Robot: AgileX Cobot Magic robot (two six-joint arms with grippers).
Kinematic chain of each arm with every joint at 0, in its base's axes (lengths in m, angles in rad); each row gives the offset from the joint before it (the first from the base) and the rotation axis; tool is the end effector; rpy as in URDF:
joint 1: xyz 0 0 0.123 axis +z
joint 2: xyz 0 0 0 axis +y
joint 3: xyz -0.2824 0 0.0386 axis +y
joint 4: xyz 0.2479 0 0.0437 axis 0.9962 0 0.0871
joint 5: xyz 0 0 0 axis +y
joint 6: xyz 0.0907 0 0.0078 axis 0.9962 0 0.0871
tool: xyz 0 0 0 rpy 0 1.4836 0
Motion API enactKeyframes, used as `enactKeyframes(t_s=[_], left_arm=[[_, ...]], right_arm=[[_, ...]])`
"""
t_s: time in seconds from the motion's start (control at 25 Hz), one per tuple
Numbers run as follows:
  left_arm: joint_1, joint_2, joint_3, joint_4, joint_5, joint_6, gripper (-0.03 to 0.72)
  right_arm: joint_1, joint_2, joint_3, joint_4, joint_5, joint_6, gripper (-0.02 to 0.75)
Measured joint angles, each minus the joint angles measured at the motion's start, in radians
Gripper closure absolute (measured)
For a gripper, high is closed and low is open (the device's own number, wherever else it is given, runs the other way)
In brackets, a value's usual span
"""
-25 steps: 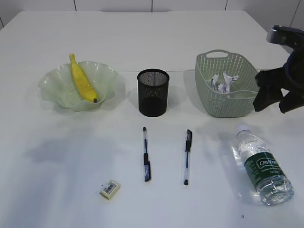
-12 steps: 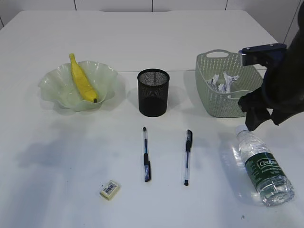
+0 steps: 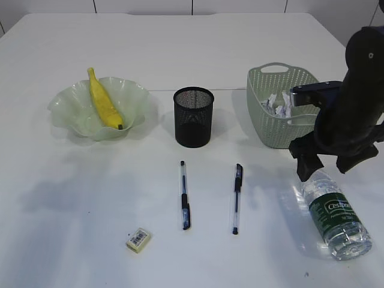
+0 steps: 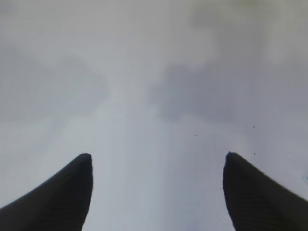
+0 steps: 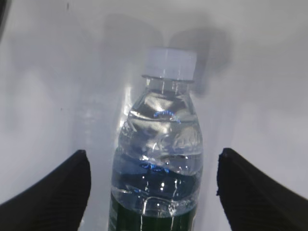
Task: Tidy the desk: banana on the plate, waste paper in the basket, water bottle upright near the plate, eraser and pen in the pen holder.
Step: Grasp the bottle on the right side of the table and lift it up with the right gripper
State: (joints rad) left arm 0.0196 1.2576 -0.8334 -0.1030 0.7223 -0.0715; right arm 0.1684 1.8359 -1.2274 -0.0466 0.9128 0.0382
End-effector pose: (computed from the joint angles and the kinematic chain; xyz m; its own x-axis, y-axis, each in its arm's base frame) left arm 0.2383 -0.0015 0.2622 -0.8630 -0.1650 -0.4776 -0.1154 0.9846 -0.1315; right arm 0.3475 0.0557 0.1894 -0.9781 -0.1565 -0.1371 -0.1531 0.9876 -0.0352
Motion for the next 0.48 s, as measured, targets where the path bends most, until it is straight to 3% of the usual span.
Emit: enactKeyframes(t_s=[0.48], left_arm=[[0.000, 0.000, 0.000, 0.000, -0.002, 0.002, 0.098]], right_arm=[[-0.002, 0.103, -0.080, -0.002, -0.020, 0.025, 0.118]])
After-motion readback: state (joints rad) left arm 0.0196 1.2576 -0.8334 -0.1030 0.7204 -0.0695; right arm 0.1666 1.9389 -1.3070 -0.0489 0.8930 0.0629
